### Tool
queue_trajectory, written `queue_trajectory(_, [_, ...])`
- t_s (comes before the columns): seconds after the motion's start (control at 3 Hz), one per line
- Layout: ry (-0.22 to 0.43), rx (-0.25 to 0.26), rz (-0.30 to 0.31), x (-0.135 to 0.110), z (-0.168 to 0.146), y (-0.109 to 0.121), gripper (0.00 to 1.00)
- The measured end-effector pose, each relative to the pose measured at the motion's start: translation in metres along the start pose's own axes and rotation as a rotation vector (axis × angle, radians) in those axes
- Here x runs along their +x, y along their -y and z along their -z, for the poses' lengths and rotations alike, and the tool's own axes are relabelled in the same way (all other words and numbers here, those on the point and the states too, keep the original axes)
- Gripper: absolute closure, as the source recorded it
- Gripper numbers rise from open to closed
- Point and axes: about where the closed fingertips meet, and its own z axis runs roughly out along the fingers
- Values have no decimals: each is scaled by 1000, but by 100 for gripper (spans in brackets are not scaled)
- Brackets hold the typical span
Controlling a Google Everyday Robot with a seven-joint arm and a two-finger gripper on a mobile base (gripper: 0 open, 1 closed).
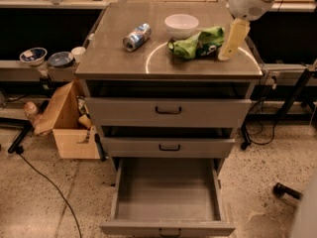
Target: Place green rice chip bag into bottom drawer
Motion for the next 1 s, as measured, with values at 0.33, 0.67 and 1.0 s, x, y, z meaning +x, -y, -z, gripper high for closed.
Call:
queue_trajectory(0.33, [8,6,-7,11,-30,28,0])
queue_trajectory(0.67, [-1,25,-49,27,-55,56,0])
queue_trajectory(1.0, [4,27,-50,28,-62,58,0])
